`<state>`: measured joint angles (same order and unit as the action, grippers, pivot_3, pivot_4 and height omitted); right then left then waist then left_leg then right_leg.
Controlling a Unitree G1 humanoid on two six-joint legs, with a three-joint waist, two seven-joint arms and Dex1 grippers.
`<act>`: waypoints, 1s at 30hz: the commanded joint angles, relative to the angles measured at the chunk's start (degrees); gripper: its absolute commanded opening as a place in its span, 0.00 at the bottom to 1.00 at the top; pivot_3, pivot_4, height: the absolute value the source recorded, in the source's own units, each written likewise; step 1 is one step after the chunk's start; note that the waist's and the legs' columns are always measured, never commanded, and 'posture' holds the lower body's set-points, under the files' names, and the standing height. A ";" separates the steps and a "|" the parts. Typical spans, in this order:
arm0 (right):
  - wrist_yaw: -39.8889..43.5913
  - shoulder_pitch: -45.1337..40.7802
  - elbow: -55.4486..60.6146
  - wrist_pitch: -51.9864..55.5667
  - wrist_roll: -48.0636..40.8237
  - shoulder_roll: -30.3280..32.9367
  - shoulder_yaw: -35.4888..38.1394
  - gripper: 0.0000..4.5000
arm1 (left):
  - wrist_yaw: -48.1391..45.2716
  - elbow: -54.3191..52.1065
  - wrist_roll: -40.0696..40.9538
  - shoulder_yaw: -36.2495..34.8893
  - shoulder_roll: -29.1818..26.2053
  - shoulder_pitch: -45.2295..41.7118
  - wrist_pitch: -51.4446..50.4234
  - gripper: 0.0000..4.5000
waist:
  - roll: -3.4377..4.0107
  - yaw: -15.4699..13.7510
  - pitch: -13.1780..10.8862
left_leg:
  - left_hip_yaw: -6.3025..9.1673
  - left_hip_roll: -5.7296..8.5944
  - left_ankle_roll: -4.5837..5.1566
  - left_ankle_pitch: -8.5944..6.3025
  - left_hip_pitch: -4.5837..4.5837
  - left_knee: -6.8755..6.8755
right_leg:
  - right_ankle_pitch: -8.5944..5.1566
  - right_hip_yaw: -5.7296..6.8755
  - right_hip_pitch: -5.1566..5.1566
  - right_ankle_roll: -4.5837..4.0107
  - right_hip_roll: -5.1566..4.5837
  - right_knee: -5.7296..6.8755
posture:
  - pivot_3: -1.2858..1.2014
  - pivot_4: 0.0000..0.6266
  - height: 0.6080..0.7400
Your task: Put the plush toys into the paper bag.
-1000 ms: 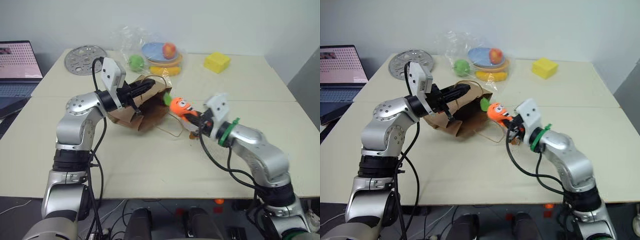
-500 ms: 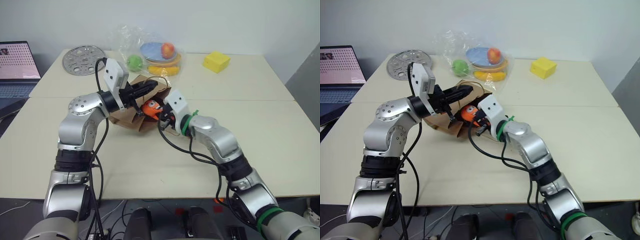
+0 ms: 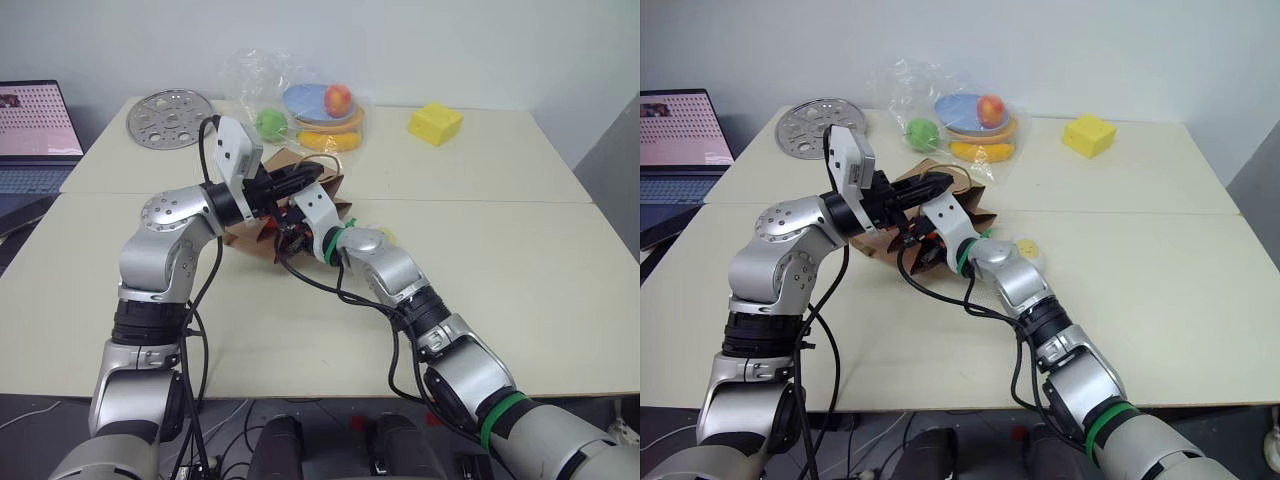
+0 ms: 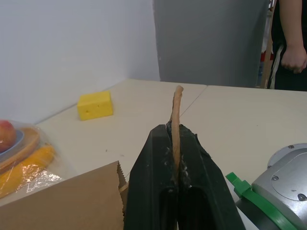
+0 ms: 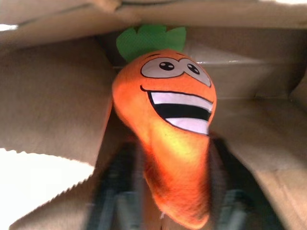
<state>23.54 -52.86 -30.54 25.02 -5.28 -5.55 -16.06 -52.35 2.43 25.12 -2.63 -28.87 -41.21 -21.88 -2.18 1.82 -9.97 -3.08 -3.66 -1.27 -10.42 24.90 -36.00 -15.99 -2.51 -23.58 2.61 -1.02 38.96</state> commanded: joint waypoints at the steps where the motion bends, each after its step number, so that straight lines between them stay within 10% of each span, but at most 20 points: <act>1: 0.36 1.21 6.19 -1.95 0.20 0.53 1.33 0.65 | -0.59 -1.77 0.67 -0.23 -0.20 -0.72 0.36 0.00 | 0.00 -0.02 0.00 | 0.01 0.00 0.00 0.00 0.00 0.00 | 0.00 0.01 0.00 0.00 0.00 0.00 | 0.52 0.24 1.00; 6: 0.92 7.45 16.51 0.57 0.50 3.41 0.45 0.99 | -0.81 -1.30 0.59 -0.16 -0.06 -1.12 0.58 0.00 | 0.00 -0.03 0.00 | 0.02 -0.01 0.00 0.00 -0.01 0.02 | 0.00 0.02 -0.01 0.00 0.00 0.00 | 0.52 0.24 1.00; 17: -4.62 28.30 49.82 12.12 1.30 15.15 6.76 0.99 | -1.09 -1.54 0.60 -0.59 -0.76 -0.23 0.68 0.00 | 0.00 -0.03 0.00 | 0.01 -0.03 -0.03 -0.01 -0.05 0.00 | -0.01 0.00 0.03 0.00 0.01 -0.01 | 0.52 0.24 1.00; 30: -9.12 32.27 39.91 10.24 4.40 16.62 8.10 0.91 | 0.39 -1.90 0.24 -1.18 -1.06 0.44 0.87 0.00 | 0.00 0.00 0.00 | -0.08 0.00 -0.02 -0.01 -0.04 -0.02 | -0.02 -0.10 0.02 -0.01 0.01 -0.06 | 0.52 0.24 1.00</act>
<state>14.05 -19.64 8.58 37.22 -0.46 10.90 -9.09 -52.30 2.52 25.34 -2.59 -29.24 -40.11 -21.88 -2.19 1.82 -9.97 -3.17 -3.65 -1.30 -10.43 24.87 -36.02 -16.01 -2.61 -23.55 2.60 -1.02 38.89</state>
